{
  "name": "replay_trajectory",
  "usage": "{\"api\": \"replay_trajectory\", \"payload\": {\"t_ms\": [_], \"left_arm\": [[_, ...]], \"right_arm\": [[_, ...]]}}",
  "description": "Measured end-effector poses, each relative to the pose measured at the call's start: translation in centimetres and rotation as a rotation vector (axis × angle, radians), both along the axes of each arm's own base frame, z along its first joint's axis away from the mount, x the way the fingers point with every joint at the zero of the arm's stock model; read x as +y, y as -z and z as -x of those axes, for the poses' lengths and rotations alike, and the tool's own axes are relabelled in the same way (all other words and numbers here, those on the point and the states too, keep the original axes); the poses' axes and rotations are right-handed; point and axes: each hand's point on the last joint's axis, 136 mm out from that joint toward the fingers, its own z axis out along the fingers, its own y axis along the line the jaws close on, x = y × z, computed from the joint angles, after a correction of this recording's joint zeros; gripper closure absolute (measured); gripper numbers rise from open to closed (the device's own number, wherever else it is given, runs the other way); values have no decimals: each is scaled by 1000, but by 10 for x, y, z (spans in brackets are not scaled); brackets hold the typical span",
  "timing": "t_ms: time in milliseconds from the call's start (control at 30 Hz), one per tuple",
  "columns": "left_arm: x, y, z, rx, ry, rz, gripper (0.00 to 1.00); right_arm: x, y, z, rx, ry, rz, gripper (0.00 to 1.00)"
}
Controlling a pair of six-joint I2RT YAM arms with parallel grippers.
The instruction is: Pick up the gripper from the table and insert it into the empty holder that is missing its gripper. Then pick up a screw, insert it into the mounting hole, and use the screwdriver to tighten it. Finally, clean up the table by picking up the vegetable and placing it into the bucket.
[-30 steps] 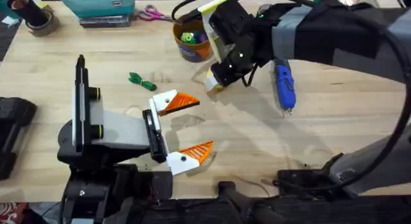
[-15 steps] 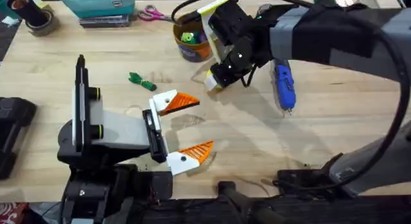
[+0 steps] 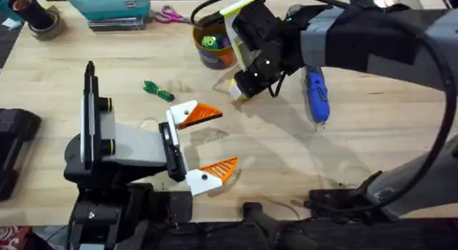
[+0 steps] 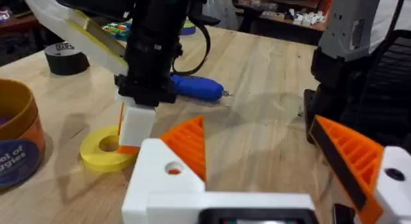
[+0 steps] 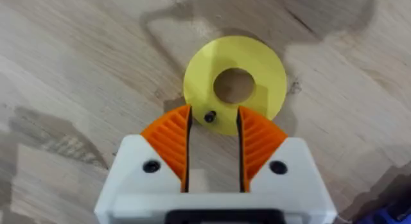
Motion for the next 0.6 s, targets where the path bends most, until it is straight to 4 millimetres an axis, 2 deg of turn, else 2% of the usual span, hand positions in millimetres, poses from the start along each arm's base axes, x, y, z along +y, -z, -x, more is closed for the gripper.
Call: {"api": "replay_trajectory", "payload": {"t_ms": [133, 600], "left_arm": [[0, 0, 0, 0, 0, 0, 15], [0, 0, 0, 0, 0, 0, 15]], "right_arm": [[0, 0, 0, 0, 0, 0, 649], [1, 8, 1, 13, -7, 13, 674]]}}
